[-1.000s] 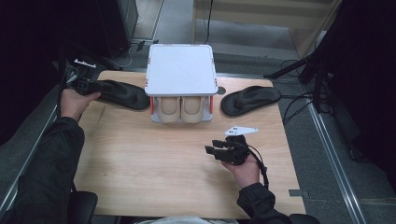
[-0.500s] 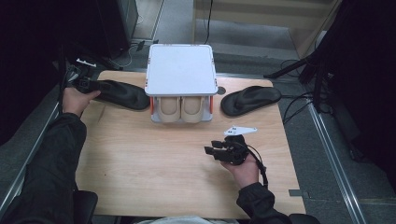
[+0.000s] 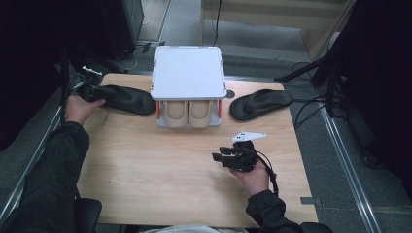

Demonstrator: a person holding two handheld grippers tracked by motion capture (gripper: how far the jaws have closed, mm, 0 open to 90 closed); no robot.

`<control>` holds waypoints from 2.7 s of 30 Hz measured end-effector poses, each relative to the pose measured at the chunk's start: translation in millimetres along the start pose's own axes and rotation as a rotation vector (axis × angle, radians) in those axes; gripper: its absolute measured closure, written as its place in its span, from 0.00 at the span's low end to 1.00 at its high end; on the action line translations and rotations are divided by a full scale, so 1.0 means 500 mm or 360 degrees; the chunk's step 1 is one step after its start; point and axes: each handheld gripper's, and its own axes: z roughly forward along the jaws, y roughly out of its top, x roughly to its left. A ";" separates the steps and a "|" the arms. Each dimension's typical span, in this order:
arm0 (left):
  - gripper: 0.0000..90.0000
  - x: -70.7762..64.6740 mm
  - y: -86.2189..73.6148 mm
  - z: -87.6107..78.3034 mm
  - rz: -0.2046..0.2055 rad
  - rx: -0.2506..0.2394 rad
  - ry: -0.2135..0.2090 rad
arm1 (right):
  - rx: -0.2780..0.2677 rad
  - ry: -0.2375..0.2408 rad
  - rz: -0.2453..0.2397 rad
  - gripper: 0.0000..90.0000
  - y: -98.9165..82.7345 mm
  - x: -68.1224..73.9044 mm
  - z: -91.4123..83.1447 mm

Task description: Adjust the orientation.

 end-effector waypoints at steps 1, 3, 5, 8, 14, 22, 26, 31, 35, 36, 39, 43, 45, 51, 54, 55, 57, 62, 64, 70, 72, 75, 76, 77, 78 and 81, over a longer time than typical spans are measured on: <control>1.00 -0.001 -0.002 -0.001 0.0005 0.0012 -0.0009 | 0.0001 0.0000 0.0000 0.63 0.000 0.001 0.001; 1.00 -0.007 -0.008 -0.005 0.0014 0.0005 -0.0004 | 0.0004 0.0000 -0.0002 0.63 0.000 0.002 0.002; 1.00 -0.010 -0.014 -0.008 0.0006 0.0011 -0.0014 | 0.0005 0.0003 -0.0004 0.63 0.000 0.002 0.002; 1.00 -0.014 -0.023 -0.012 0.0007 0.0012 -0.0018 | 0.0005 0.0007 -0.0002 0.64 0.000 0.004 0.003; 1.00 -0.034 -0.047 -0.023 -0.0020 0.0029 -0.0055 | -0.0004 0.0014 -0.0013 0.64 0.005 0.004 0.003; 1.00 -0.073 -0.084 -0.042 -0.0016 0.0046 -0.0063 | 0.0005 0.0057 -0.0022 0.68 0.010 0.007 0.011; 1.00 -0.088 -0.102 -0.051 -0.0044 0.0028 -0.0081 | 0.0009 0.0073 -0.0030 0.67 0.012 0.011 0.014; 1.00 -0.111 -0.119 -0.058 -0.0021 0.0032 -0.0059 | 0.0003 0.0079 -0.0036 0.67 0.017 0.012 0.016; 1.00 -0.127 -0.132 -0.065 -0.0020 0.0020 -0.0080 | 0.0014 0.0092 -0.0033 0.67 0.021 0.014 0.021; 1.00 -0.131 -0.136 -0.069 -0.0032 0.0015 -0.0085 | 0.0011 0.0095 -0.0044 0.67 0.022 0.014 0.022; 1.00 -0.133 -0.142 -0.080 -0.0029 -0.0030 -0.0087 | 0.0019 0.0106 -0.0060 0.67 0.026 0.017 0.027; 1.00 -0.122 -0.150 -0.095 -0.0056 -0.0085 -0.0065 | 0.0032 0.0120 -0.0068 0.68 0.028 0.019 0.033; 1.00 -0.113 -0.158 -0.105 -0.0054 -0.0085 -0.0042 | 0.0035 0.0126 -0.0067 0.68 0.029 0.021 0.034; 1.00 -0.080 -0.199 -0.109 -0.0099 -0.0057 -0.0017 | 0.0034 0.0128 -0.0058 0.68 0.030 0.019 0.033; 1.00 -0.072 -0.214 -0.103 -0.0115 -0.0038 -0.0007 | 0.0034 0.0125 -0.0059 0.68 0.030 0.019 0.033; 1.00 -0.069 -0.217 -0.101 -0.0123 -0.0036 -0.0012 | 0.0035 0.0124 -0.0059 0.68 0.029 0.019 0.033; 1.00 -0.069 -0.220 -0.101 -0.0141 -0.0049 -0.0019 | 0.0032 0.0123 -0.0058 0.68 0.029 0.019 0.031; 1.00 -0.086 -0.226 -0.104 -0.0127 -0.0027 -0.0017 | 0.0028 0.0123 -0.0053 0.68 0.030 0.018 0.030; 1.00 -0.093 -0.230 -0.106 -0.0132 -0.0023 -0.0017 | 0.0023 0.0124 -0.0060 0.68 0.030 0.018 0.029; 1.00 -0.122 -0.245 -0.115 -0.0110 -0.0006 -0.0034 | 0.0008 0.0128 -0.0059 0.68 0.031 0.018 0.024; 1.00 -0.132 -0.251 -0.117 -0.0100 0.0000 -0.0045 | 0.0006 0.0124 -0.0054 0.68 0.031 0.018 0.023; 1.00 -0.150 -0.257 -0.118 -0.0081 0.0008 -0.0050 | 0.0001 0.0128 -0.0052 0.68 0.032 0.019 0.022; 1.00 -0.156 -0.258 -0.118 -0.0073 0.0016 -0.0050 | -0.0001 0.0128 -0.0054 0.68 0.032 0.019 0.022; 1.00 -0.163 -0.260 -0.118 -0.0065 0.0022 -0.0055 | -0.0002 0.0129 -0.0055 0.68 0.032 0.019 0.022; 1.00 -0.170 -0.261 -0.117 -0.0051 0.0027 -0.0057 | -0.0003 0.0130 -0.0053 0.68 0.032 0.019 0.021; 1.00 -0.190 -0.265 -0.114 -0.0027 0.0041 -0.0088 | -0.0006 0.0128 -0.0050 0.68 0.033 0.018 0.020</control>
